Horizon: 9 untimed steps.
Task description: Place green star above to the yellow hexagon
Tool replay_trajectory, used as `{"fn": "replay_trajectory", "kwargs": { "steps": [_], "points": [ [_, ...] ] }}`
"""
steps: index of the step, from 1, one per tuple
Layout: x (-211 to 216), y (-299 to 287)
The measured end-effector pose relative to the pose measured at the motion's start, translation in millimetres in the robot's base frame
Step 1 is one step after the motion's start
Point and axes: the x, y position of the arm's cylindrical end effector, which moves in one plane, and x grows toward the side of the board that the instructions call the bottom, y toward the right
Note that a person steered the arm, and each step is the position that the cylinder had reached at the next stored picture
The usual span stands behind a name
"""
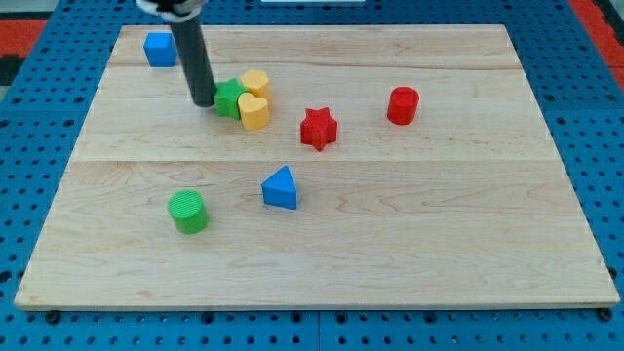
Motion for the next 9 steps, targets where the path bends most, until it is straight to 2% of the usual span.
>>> {"fn": "replay_trajectory", "kwargs": {
  "steps": [1, 2, 4, 5, 6, 7, 8, 9],
  "points": [
    [-23.6, 32.3],
    [-26.4, 42.9],
    [-40.2, 161.7],
    [-11.5, 189.4],
    [8.8, 161.2],
    [55.8, 129.5],
    [46.2, 86.1],
    [27.4, 81.8]
  ]
}}
